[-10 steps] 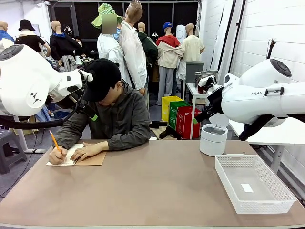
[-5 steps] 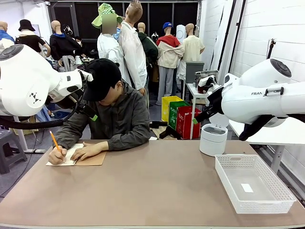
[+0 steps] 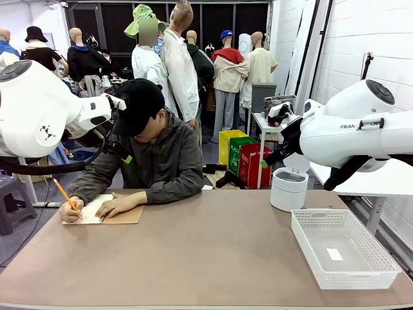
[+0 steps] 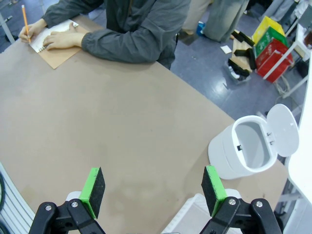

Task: Sort the paper based on its condition.
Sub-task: If a person hands you a paper, place it in the Organizing basket , and if it's crumpled, put it in the Trash can.

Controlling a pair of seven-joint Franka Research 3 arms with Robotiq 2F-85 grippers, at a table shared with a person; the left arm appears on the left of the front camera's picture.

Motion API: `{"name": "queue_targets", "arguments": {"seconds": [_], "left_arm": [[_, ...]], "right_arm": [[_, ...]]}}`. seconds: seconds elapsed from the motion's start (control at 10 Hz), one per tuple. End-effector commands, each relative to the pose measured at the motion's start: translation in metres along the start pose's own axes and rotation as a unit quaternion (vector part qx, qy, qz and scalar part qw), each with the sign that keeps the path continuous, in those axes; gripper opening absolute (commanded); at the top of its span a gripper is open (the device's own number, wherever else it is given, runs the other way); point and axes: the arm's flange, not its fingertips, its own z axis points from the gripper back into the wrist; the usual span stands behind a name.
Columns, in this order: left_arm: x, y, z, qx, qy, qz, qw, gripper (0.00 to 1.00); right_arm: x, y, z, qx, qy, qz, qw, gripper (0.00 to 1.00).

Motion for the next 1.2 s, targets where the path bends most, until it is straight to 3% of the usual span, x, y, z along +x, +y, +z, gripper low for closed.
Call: {"name": "queue_targets", "arguments": {"seconds": [0.0, 1.1], "left_arm": [[-0.0001, 0.0010, 0.0011, -0.001, -0.002, 0.000, 1.000, 1.00], [-0.0001, 0.0010, 0.0011, -0.001, -0.002, 0.000, 1.000, 1.00]], "right_arm": [[-0.0001, -0.0003, -0.0001, 0.001, 0.000, 0.000, 1.000, 1.00], [-0.0001, -0.0003, -0.0001, 0.001, 0.000, 0.000, 1.000, 1.00]]}}
